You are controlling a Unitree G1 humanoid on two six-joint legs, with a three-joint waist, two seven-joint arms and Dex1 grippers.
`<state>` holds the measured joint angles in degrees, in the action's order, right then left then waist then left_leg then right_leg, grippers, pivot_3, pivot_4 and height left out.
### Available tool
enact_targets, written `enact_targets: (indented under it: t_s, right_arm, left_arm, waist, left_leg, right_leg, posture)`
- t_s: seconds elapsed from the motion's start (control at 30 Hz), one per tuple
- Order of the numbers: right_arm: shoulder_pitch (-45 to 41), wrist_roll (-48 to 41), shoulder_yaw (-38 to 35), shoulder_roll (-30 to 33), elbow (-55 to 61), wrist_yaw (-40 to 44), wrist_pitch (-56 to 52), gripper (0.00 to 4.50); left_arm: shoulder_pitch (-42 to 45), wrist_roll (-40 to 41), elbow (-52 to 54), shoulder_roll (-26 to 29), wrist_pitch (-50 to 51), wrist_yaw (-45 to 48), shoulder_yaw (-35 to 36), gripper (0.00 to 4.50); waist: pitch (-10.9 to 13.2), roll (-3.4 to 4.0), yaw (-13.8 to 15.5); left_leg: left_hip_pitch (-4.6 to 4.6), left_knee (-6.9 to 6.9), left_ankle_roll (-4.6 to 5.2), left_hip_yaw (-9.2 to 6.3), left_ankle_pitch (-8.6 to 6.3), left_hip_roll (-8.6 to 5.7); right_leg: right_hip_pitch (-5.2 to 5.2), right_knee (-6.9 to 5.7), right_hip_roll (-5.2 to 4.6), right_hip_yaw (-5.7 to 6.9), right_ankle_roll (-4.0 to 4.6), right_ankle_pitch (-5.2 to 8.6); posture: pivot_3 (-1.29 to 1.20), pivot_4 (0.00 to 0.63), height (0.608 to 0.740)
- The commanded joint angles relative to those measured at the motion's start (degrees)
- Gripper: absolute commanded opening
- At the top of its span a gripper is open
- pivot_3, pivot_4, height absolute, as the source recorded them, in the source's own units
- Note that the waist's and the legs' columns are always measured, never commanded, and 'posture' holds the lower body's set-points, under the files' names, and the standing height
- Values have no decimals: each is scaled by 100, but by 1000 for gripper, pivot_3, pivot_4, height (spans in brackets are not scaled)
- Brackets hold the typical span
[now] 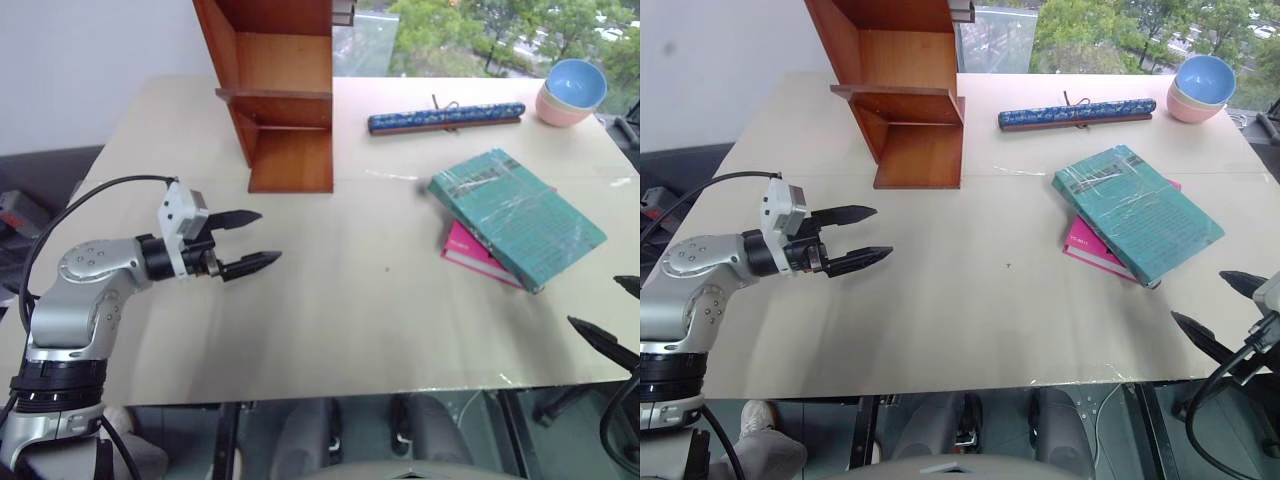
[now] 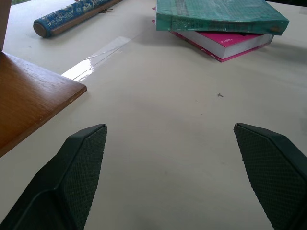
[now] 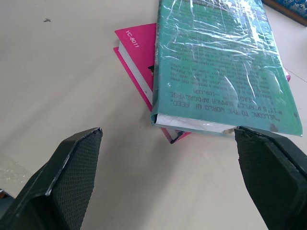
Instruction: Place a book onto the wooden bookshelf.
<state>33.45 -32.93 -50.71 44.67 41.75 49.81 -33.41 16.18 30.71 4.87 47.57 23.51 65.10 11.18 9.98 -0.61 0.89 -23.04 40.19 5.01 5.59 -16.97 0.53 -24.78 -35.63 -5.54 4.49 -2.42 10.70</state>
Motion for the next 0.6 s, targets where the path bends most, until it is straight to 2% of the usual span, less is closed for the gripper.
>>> enact_targets:
  t_s: [0.03,0.13,0.23,0.33,0.4,0.5,0.53,0.57,0.6]
  right_arm:
    - [-203,-28,-169,90,170,-399,-339,4500]
    - [-614,440,177,550,330,-1138,-1033,4500]
    - [-1253,78,356,767,269,-1502,-1838,4500]
    - [-2747,-220,776,673,-473,-2254,-2733,3588]
    - [-3247,-161,1026,696,-654,-2492,-2988,2656]
    - [-4759,669,2065,556,-1541,-3720,-3172,1258]
    - [-5420,931,2170,284,-1992,-4284,-3475,607]
    - [-5861,1167,2327,135,-2338,-4635,-3479,223]
    - [-6189,1311,2403,-31,-2603,-4834,-3361,223]
  left_arm:
    - [311,119,19,-15,-31,101,-12,4441]
    - [526,176,226,-177,-60,152,-190,4441]
    - [567,241,575,-325,-31,101,-327,4441]
    - [623,340,955,-550,58,-71,-452,4500]
    - [635,322,1079,-634,60,-157,-518,4500]
    - [691,268,1306,-926,43,-428,-720,4500]
    - [706,213,1381,-1014,38,-523,-812,4500]
    - [725,143,1450,-1091,25,-627,-894,4500]
    - [748,116,1509,-1158,49,-731,-942,4500]
  waist:
    - [0,0,1]
    - [0,0,5]
    - [-1,-2,-3]
    - [3,-6,-24]
    - [5,-3,-12]
    - [6,1,-32]
    - [6,1,-26]
    - [6,-1,-43]
    - [7,0,-37]
  left_leg:
    - [0,0,0,0,0,0]
    - [-1,2,0,4,1,-2]
    - [3,2,0,5,1,-3]
    - [2,2,0,3,1,-3]
    - [-1,3,4,8,4,-5]
    - [3,3,26,10,17,-5]
    - [4,3,28,18,18,-7]
    - [2,3,28,24,18,-11]
    - [5,4,29,28,18,-12]
  right_leg:
    - [0,0,0,0,0,0]
    - [0,0,-3,4,0,0]
    - [1,-2,-4,-2,8,-5]
    - [1,-3,-1,-10,24,-15]
    - [-2,-4,0,-12,25,-15]
    - [0,-6,10,-10,24,-15]
    - [-1,-6,19,-8,24,-16]
    - [-3,-6,25,-11,24,-16]
    - [-2,-8,28,-17,23,-16]
  posture:
    - [0,150,738]
    - [0,150,738]
    - [0,150,738]
    - [0,150,738]
    - [0,150,738]
    - [0,150,738]
    - [0,150,738]
    - [0,150,738]
    - [0,150,738]
